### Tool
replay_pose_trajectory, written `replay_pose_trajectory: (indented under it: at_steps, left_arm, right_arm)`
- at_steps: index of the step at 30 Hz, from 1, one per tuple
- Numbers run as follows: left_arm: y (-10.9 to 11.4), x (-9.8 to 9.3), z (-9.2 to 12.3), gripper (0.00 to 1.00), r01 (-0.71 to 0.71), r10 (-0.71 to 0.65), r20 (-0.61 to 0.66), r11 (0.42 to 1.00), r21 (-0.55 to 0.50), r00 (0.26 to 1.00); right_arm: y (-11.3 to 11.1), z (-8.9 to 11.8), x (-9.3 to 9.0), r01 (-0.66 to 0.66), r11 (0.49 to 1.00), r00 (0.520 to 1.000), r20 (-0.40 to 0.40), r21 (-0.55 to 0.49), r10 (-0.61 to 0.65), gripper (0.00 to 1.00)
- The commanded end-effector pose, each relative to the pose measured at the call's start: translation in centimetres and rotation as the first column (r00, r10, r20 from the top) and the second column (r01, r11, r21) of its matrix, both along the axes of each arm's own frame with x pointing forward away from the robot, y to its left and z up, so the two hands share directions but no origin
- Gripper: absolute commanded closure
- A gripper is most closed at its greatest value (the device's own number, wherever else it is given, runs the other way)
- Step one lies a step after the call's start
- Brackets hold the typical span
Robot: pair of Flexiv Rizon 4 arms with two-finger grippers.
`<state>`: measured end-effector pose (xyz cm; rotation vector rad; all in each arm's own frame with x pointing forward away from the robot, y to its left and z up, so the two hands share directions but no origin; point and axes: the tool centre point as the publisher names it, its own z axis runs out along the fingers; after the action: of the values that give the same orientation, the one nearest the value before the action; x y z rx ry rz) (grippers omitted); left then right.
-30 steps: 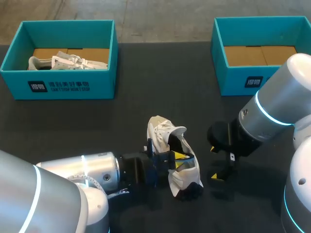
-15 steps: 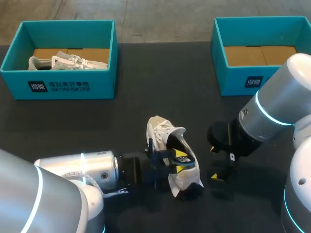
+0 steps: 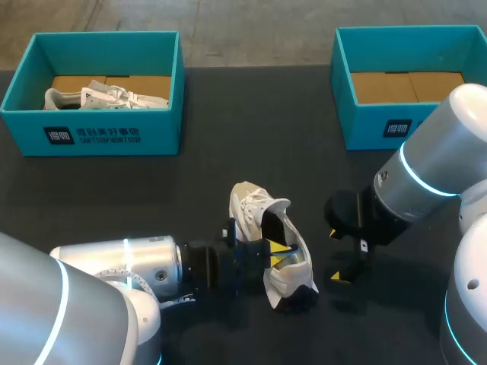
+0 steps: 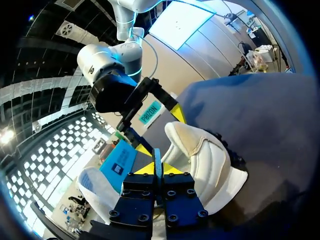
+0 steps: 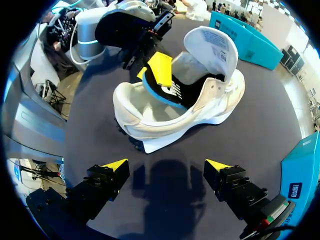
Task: Take the shoe out of the shoebox, open the shoe tongue, remove and reinsert the insole, then place the shoe into the shoebox
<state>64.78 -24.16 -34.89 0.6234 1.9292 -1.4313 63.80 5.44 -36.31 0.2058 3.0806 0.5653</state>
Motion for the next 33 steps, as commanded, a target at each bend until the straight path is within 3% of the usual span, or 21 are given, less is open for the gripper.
replay_pose_trajectory:
  at_steps: [1,10,12,14,15,22,23,25,27,33]
  left_arm:
    - [-0.7,0.5,-0.4,1.00,-0.012,0.012,-0.004,1.000,0.013,1.000]
    - [-0.3,-0.2,0.3,1.00,0.004,-0.005,-0.023,1.000,-0.007,1.000]
    - [-0.2,-0.5,0.8,0.63,0.011,-0.012,-0.027,1.000,-0.014,1.000]
    - [-0.2,-0.7,1.0,0.39,0.015,-0.015,-0.028,1.000,-0.017,0.999]
    - [-0.1,-0.8,1.2,0.35,0.018,-0.019,-0.027,1.000,-0.020,0.999]
    - [0.1,-1.2,1.8,0.42,0.029,-0.030,-0.037,0.999,-0.039,0.999]
    - [0.0,-1.2,1.8,0.52,0.034,-0.035,-0.038,0.999,-0.039,0.999]
    - [-0.2,-1.3,1.6,0.62,0.041,-0.042,-0.043,0.999,-0.036,0.998]
    - [-0.4,-1.2,1.4,0.96,0.045,-0.047,-0.044,0.999,-0.029,0.998]
    - [-0.9,-0.7,0.5,1.00,0.047,-0.047,-0.048,0.999,-0.003,0.998]
  right_arm:
    - [0.0,0.0,-0.1,0.001,1.000,1.000,0.003,-0.002,-0.001,0.00]
    - [0.0,0.0,-0.1,0.001,1.000,1.000,0.003,-0.002,-0.001,0.00]
    - [0.0,0.0,-0.1,0.001,1.000,1.000,0.003,-0.002,-0.001,0.00]
    - [0.0,0.0,-0.1,0.001,1.000,1.000,0.003,-0.002,-0.001,0.00]
    - [0.0,0.0,-0.1,0.001,1.000,1.000,0.003,-0.002,-0.001,0.00]
    - [0.0,0.0,-0.1,0.001,1.000,1.000,0.003,-0.002,-0.001,0.00]
    - [0.0,0.0,-0.1,0.001,1.000,1.000,0.003,-0.002,-0.001,0.00]
    - [0.0,0.0,-0.1,0.001,1.000,1.000,0.003,-0.002,-0.001,0.00]
    - [0.0,0.0,-0.1,0.001,1.000,1.000,0.003,-0.002,-0.001,0.00]
    - [0.0,0.0,-0.1,0.001,1.000,1.000,0.003,-0.002,-0.001,0.00]
